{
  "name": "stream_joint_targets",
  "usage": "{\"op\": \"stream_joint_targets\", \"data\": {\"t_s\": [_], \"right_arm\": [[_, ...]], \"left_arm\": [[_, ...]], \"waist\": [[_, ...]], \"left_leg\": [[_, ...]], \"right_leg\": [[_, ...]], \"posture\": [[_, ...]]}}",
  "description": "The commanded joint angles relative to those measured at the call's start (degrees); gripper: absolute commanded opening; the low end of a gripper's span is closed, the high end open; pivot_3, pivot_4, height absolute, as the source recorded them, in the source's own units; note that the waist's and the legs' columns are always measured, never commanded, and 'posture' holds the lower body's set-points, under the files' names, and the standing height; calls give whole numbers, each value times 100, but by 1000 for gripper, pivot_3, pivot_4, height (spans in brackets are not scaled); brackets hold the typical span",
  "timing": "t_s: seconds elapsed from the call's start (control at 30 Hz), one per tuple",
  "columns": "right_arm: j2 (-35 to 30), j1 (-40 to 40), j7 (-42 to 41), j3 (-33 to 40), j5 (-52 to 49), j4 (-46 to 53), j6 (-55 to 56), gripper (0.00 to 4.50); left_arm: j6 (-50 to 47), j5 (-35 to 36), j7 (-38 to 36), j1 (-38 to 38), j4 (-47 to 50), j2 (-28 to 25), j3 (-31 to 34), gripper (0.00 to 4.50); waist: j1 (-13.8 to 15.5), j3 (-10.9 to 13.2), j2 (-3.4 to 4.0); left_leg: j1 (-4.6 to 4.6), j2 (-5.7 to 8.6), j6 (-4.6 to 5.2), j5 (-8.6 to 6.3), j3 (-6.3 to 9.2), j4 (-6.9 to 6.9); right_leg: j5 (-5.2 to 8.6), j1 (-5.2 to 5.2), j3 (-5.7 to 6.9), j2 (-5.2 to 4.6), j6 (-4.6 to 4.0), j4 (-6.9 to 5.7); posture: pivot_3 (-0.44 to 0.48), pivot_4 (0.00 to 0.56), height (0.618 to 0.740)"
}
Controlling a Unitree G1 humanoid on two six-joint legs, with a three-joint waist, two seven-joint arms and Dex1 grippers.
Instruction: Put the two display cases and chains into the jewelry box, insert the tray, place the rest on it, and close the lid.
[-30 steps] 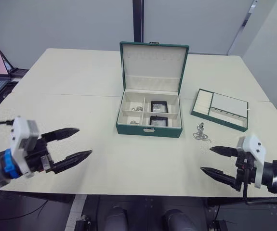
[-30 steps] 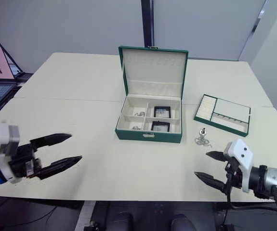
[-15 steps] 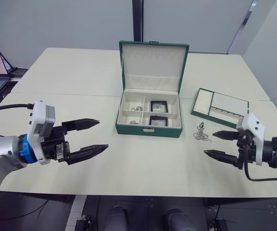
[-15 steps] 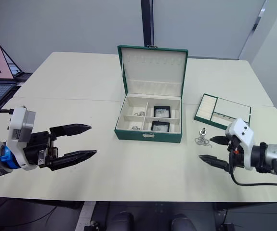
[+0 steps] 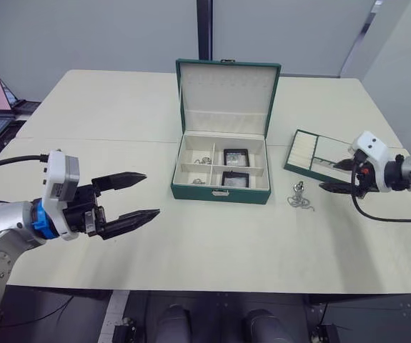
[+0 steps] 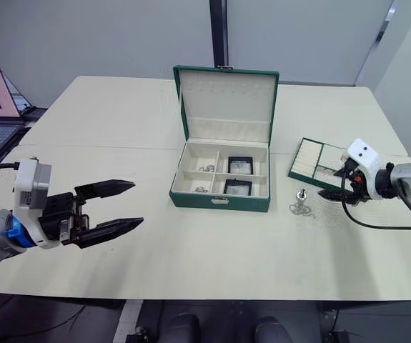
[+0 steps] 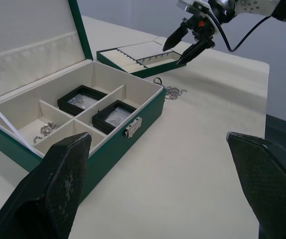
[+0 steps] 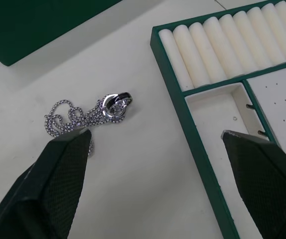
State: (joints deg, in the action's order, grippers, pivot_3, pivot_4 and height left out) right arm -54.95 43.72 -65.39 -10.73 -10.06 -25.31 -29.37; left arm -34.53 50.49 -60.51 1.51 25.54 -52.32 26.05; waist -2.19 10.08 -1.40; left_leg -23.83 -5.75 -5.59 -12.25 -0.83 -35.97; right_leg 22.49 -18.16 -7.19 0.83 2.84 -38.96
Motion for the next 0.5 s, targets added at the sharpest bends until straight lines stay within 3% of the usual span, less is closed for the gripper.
{"op": "stream_joint_targets", "data": {"t_s": [0.03, 0.5], "right_arm": [[123, 452, -150, -145, 427, -726, 424, 4449], [698, 1372, -386, -413, 1482, -2862, 1615, 4449]], "left_arm": [[37, 67, 107, -80, 264, 30, 174, 4500], [-143, 275, 469, -76, 526, -64, 251, 4500]], "waist": [[-7, 0, 0], [-48, 3, 5]], "left_leg": [[-1, 0, -2, 1, 0, -1], [0, 1, -6, 3, 0, -3]], "right_leg": [[0, 0, 0, 0, 0, 0], [0, 8, 4, -2, 0, -1]], "posture": [[0, 150, 740], [0, 150, 740]]}}
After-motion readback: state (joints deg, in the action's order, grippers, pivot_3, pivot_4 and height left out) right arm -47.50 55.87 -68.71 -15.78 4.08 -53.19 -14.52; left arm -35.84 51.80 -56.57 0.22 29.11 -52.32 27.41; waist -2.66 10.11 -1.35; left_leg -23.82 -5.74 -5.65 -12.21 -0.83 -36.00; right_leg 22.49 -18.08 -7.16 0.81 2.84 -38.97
